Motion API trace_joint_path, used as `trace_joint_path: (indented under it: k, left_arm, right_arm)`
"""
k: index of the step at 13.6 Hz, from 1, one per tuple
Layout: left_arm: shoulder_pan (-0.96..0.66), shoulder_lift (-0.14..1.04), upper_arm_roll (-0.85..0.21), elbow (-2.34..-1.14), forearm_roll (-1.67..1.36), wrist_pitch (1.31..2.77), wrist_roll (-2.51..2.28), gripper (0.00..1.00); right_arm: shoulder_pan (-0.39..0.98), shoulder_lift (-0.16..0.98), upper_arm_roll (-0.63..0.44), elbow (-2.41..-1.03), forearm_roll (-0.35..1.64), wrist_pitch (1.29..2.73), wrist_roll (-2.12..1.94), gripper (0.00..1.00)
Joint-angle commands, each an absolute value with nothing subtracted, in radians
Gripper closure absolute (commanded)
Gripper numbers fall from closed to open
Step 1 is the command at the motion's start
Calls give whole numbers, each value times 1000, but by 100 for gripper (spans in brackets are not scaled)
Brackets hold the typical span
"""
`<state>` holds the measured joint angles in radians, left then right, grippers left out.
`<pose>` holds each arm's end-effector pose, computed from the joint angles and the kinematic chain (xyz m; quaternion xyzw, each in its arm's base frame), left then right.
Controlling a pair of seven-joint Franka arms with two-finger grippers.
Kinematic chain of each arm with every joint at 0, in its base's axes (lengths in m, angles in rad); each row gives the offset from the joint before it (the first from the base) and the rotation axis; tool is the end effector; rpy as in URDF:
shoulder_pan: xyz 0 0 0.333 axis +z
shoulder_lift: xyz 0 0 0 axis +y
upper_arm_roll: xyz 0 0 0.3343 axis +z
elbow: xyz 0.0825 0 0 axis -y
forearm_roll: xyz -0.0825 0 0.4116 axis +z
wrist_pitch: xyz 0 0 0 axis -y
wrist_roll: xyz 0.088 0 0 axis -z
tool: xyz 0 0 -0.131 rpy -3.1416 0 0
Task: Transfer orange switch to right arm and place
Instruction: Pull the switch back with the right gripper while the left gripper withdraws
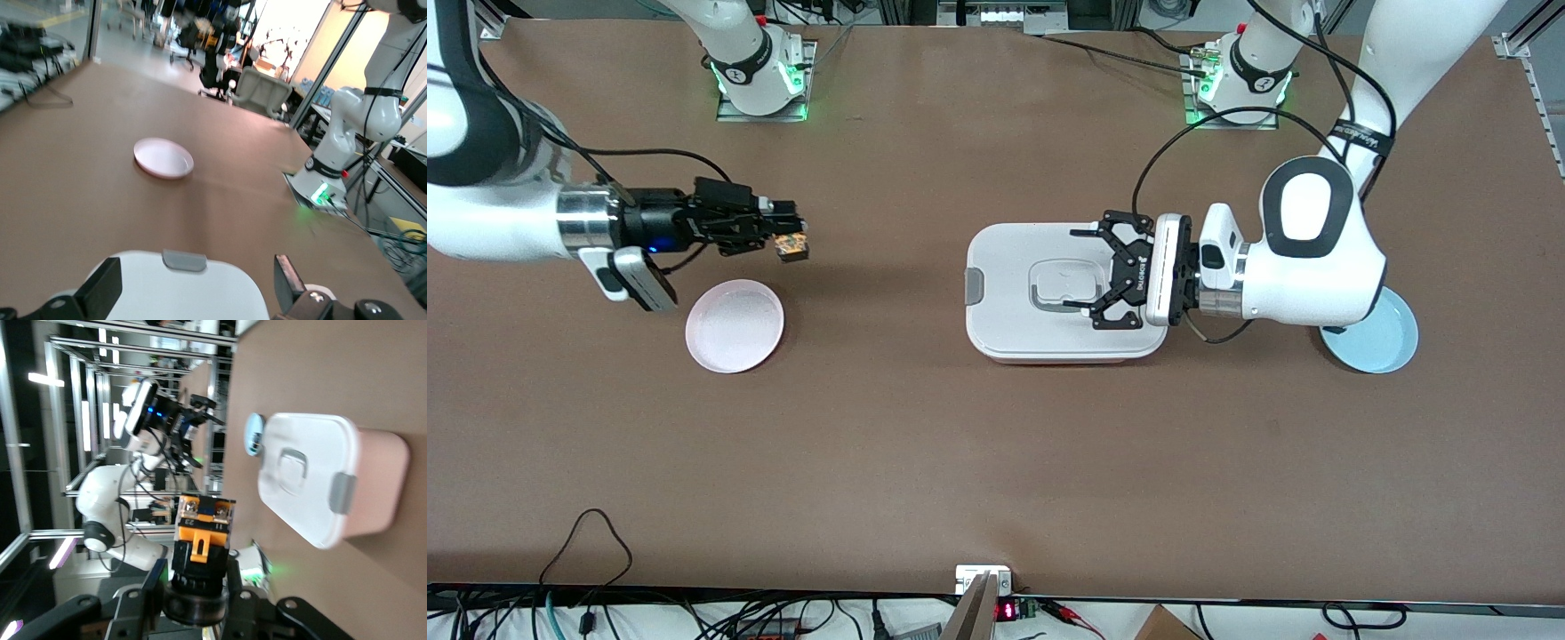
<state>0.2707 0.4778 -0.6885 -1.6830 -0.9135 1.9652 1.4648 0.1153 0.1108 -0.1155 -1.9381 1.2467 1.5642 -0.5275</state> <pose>0.6304 -0.2928 0.3997 0.6493 -0.5443 0.2153 0.4857 0.5803 0.1267 0.4615 -0.8003 -0.0740 0.0405 0.5937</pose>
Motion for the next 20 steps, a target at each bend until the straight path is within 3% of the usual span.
trace_joint_path:
  k: [1,8,12,17,20]
  left_arm:
    - [307,468,-689,-1672,-787,1887,1300,0]
    - [344,468,-687,-1473,-372,1548,789,0]
    - [341,465,-692,-1447,-117,1514,600,0]
    - [330,445,-703,-1381,40,1370,260,0]
    - [328,365,-704,-1379,94,1312,177,0]
  right_arm:
    - [69,25,-107,-1950,1058,1572,-407,100]
    - [57,-58,-95,-1801,395,1589,-132,100]
    - [89,-107,-59,-1790,136,1618,-5,100]
    - [91,-160,-5,-1829,72,1652,52,100]
    - [92,-176,-3,-1876,5,1699,51,100]
